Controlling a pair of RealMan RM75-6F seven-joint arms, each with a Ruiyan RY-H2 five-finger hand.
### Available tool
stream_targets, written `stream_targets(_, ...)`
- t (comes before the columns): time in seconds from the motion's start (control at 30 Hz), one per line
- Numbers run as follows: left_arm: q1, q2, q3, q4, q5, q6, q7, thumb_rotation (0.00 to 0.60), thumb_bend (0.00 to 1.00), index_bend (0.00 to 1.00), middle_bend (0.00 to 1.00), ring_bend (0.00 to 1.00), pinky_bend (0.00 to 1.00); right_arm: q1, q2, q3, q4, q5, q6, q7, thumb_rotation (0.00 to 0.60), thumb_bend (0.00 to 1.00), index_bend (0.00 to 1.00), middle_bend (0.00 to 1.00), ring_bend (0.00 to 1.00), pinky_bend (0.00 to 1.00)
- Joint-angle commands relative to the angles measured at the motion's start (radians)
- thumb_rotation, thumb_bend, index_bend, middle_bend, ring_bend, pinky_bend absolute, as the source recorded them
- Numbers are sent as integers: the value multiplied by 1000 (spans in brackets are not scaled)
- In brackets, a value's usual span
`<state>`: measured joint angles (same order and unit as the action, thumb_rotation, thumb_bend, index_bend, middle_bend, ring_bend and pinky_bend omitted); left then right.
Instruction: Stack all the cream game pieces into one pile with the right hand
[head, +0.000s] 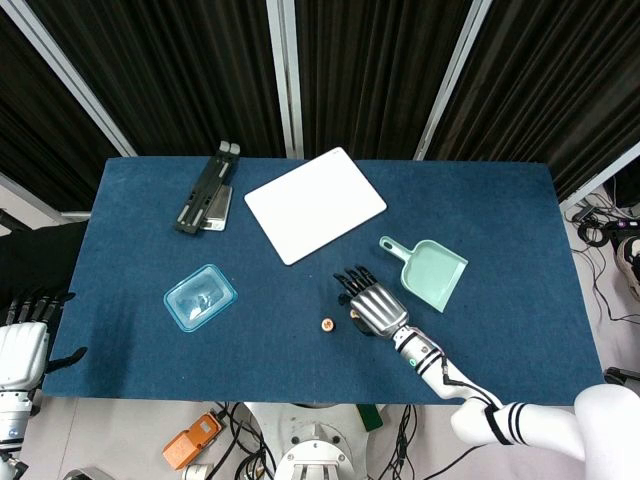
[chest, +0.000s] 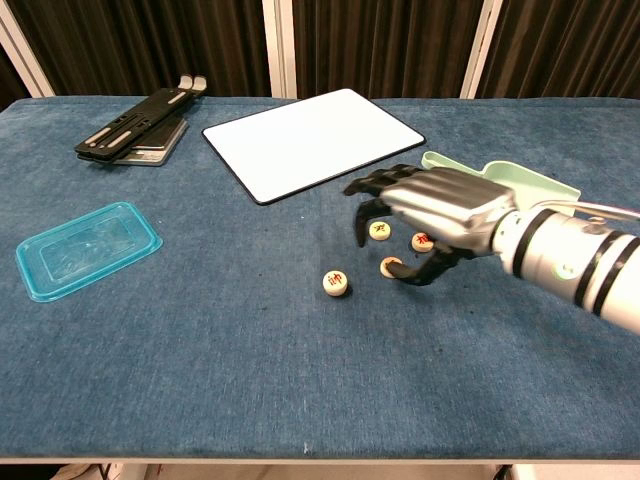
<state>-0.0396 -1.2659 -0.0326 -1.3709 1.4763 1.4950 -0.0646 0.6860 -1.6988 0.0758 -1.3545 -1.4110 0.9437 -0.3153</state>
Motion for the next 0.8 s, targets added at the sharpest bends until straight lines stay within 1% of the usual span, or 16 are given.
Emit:
stream_targets(0.03, -2, 0, 0, -3, 2, -1, 4, 600, 69, 195, 135, 77, 0, -5, 4, -3, 7, 13, -9, 6, 600, 468, 427, 128, 0, 21)
stream_targets(0.23, -1, 4, -1, -10, 0, 1, 7, 600, 69, 196, 135, 77, 0, 1, -10, -3, 33, 15, -22, 35, 600, 473, 445, 128, 0, 21)
stream_targets(0.4, 0, 4, -1, -9, -2, -1, 8, 600, 69, 195, 136, 77, 0, 7, -13, -2, 45, 18, -29, 33, 600, 477, 469, 128, 0, 21)
stream_targets(0.5, 0, 3, -1, -8, -3, -2, 8, 600, 69, 196, 135, 77, 0, 8, -12, -1, 45, 25, -33, 30, 600, 491, 480, 128, 0, 21)
stream_targets(0.63, -1, 1, 0, -6, -2, -2, 7, 600, 69, 196, 135, 77, 0, 9, -15, 0, 46, 33, -36, 26, 600, 521, 517, 130, 0, 21)
stream_targets(0.8, 2, 1, 0, -3, -3, 1, 3, 600, 70, 196, 135, 77, 0, 6, -4, 3, 28, 12, -5, 35, 600, 548, 558, 147, 0, 21)
